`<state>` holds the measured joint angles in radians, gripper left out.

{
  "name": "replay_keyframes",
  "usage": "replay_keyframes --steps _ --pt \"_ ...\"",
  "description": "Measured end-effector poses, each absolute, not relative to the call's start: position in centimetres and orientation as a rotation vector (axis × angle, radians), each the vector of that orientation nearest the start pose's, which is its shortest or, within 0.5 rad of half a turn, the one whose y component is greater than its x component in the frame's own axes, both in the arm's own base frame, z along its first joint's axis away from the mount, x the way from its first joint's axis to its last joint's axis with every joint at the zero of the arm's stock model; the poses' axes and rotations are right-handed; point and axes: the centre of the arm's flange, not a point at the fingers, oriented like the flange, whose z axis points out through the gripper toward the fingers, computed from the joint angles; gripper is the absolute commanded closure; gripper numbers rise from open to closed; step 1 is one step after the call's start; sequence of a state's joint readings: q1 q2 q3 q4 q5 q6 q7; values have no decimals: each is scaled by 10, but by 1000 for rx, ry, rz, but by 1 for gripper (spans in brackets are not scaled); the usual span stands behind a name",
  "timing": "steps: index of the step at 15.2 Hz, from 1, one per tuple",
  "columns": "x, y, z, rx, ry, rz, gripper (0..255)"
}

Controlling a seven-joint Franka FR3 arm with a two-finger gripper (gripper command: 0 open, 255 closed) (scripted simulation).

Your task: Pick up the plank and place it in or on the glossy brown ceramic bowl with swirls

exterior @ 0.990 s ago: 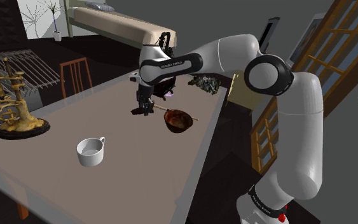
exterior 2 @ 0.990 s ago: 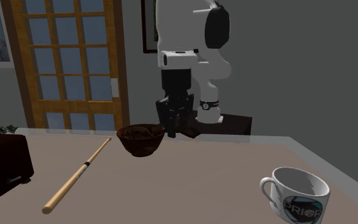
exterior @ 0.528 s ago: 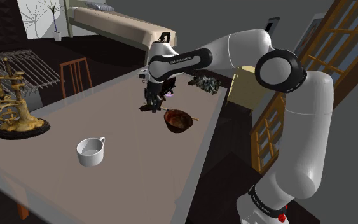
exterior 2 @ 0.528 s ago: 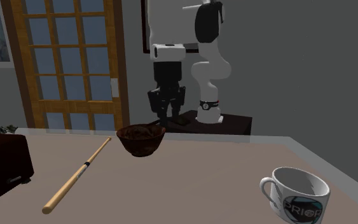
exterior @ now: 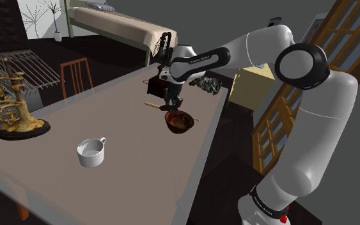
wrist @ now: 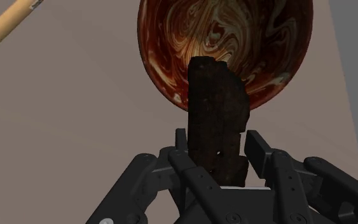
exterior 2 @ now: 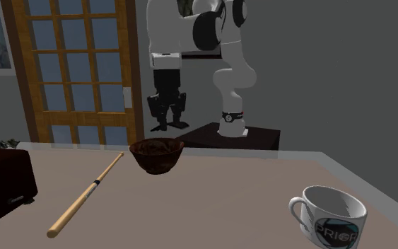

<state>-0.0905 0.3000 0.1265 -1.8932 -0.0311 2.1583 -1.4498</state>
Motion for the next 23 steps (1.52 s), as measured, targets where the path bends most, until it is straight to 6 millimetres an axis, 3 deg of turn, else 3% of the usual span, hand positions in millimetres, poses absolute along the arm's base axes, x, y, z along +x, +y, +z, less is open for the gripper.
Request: replay_keyframes --steps 6,19,23 --pt "585 -55 345 -2278 -2119 26 255" --pt "582 -63 280 -2276 -2120 26 255" --pt "582 -63 272 -2276 -2120 26 255"
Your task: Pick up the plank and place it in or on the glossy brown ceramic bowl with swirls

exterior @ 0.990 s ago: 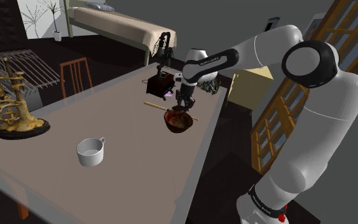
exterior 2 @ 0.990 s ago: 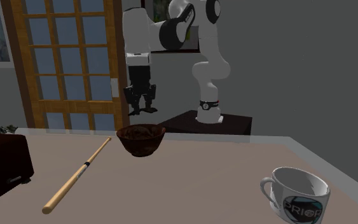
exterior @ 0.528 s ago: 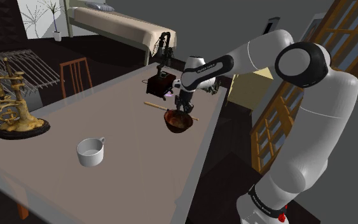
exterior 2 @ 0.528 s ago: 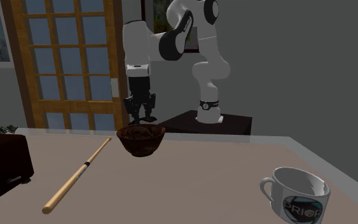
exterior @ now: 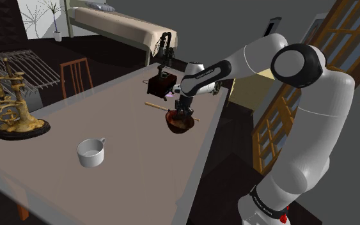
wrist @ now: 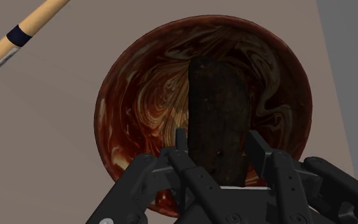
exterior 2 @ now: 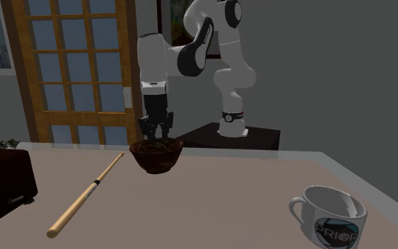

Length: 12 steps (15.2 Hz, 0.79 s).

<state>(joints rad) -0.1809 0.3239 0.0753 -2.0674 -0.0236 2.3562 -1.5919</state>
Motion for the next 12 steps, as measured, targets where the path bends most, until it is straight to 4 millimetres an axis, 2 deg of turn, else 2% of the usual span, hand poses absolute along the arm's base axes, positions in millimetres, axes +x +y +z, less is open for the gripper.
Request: replay_keyframes --steps 4,5,11,12 --pt "582 -63 272 -2277 -2121 26 255" --pt "582 -63 272 -2277 -2121 26 0" --pt "582 -63 272 -2277 -2120 26 0" --pt "582 -63 277 -2277 -2120 26 0"
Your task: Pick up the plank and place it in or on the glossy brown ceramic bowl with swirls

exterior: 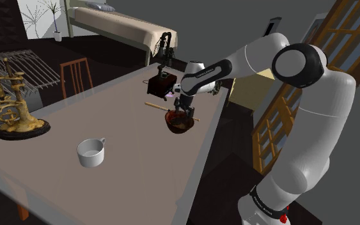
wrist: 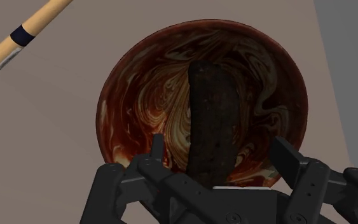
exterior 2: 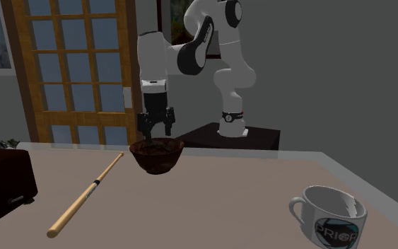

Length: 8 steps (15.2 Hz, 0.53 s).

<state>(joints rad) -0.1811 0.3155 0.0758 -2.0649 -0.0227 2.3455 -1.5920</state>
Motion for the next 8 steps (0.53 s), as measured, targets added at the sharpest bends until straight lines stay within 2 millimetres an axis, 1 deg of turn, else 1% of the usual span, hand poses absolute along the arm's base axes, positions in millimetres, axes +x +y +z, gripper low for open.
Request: replay_keyframes --steps 3,5,8 --pt "585 -63 311 -2278 -2121 24 0" --pt "584 -63 320 -2278 -2121 25 0" --pt "584 -63 322 -2277 -2120 26 0"
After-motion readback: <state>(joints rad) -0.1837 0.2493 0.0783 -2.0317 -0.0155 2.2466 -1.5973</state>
